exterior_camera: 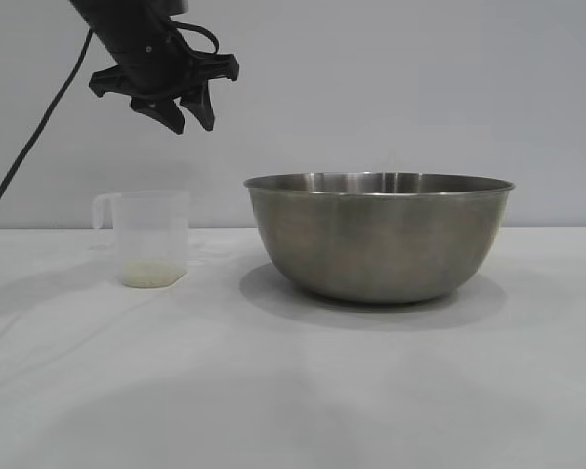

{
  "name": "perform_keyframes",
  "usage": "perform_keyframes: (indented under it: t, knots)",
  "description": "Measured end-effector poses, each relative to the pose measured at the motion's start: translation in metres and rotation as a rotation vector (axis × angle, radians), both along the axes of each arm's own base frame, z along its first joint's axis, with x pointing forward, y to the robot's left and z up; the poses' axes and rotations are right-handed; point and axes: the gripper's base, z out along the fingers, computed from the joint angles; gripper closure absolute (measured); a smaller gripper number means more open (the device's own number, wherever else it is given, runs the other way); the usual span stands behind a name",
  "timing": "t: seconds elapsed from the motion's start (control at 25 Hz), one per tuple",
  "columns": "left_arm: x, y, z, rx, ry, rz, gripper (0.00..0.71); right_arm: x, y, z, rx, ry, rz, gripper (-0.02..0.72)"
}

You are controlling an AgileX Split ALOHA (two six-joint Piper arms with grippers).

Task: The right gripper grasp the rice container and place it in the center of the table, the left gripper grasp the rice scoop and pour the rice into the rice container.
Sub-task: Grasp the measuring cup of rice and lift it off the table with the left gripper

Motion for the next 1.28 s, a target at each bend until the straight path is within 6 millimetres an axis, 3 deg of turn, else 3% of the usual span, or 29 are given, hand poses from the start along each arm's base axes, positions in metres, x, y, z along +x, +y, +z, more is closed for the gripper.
perform_keyframes:
  t: [0.52,0.68,0.96,1.28]
  knots:
    - [0.0,0.0,0.0,-0.001,0.0,0.001,0.45,-0.091,-0.016,-0.041,-0.026,0.066,0.022,0.196]
    - [0.0,0.0,0.0,-0.001,0.0,0.001,0.45,-0.106,-0.019,-0.04,-0.02,0.005,0.023,0.196]
    - [0.0,0.0,0.0,-0.001,0.003,0.0,0.45,-0.122,-0.022,-0.063,-0.018,-0.028,0.022,0.196]
    - [-0.001,0.0,0.006,-0.004,-0.009,0.0,0.45,-0.143,-0.027,-0.063,0.006,-0.164,-0.003,0.196]
